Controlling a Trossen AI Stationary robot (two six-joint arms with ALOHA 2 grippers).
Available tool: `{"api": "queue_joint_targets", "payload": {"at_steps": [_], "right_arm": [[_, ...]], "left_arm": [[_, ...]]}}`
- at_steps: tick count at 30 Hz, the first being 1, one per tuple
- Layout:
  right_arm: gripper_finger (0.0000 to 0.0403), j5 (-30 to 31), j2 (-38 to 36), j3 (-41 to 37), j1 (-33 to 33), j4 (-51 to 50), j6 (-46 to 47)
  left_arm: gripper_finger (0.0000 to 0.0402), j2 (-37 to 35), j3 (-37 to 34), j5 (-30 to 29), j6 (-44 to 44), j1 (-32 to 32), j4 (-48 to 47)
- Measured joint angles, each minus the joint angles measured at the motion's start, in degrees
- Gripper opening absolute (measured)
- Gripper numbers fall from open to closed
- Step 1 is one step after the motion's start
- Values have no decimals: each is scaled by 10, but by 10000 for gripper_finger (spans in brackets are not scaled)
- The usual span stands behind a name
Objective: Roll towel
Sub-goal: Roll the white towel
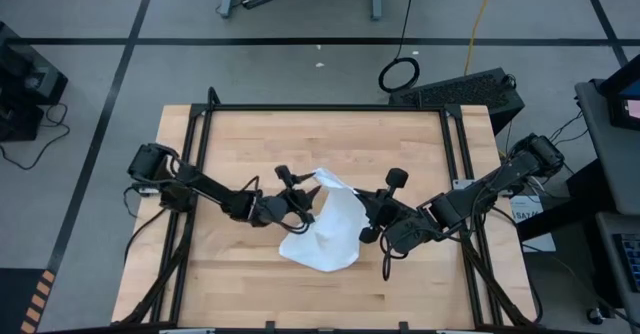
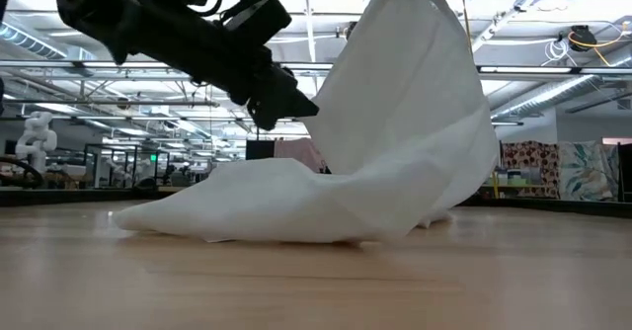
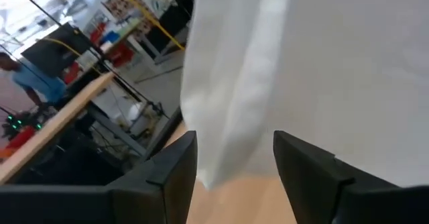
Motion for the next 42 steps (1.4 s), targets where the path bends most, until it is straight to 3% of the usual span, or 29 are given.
{"api": "queue_joint_targets", "payload": {"at_steps": [4,9,16,18,23,26,28,31,39,42], "right_arm": [[0,-1,0,0,0,-1,2],[0,-6,0,0,0,-16,6],[0,-55,0,0,-5,-37,6],[0,-73,0,0,-6,-39,3],[0,-90,0,0,-7,-25,-21],[0,-91,0,0,-8,-18,-29],[0,-91,0,0,-8,-18,-31],[0,-91,0,0,-8,-19,-28],[0,-104,0,0,-9,-21,-27],[0,-103,0,0,-9,-21,-26]], "left_arm": [[154,7,0,0,54,7,35],[25,1,0,1,116,3,34],[4,-74,0,40,136,-15,-60],[3,-114,0,90,116,-20,-114],[2,-210,23,365,63,-7,-303],[2,-230,29,463,47,17,-380],[2,-232,29,466,37,28,-384],[18,-233,29,411,2,38,-380],[125,-237,26,306,-23,30,-482],[155,-237,15,295,-40,28,-476]]}}
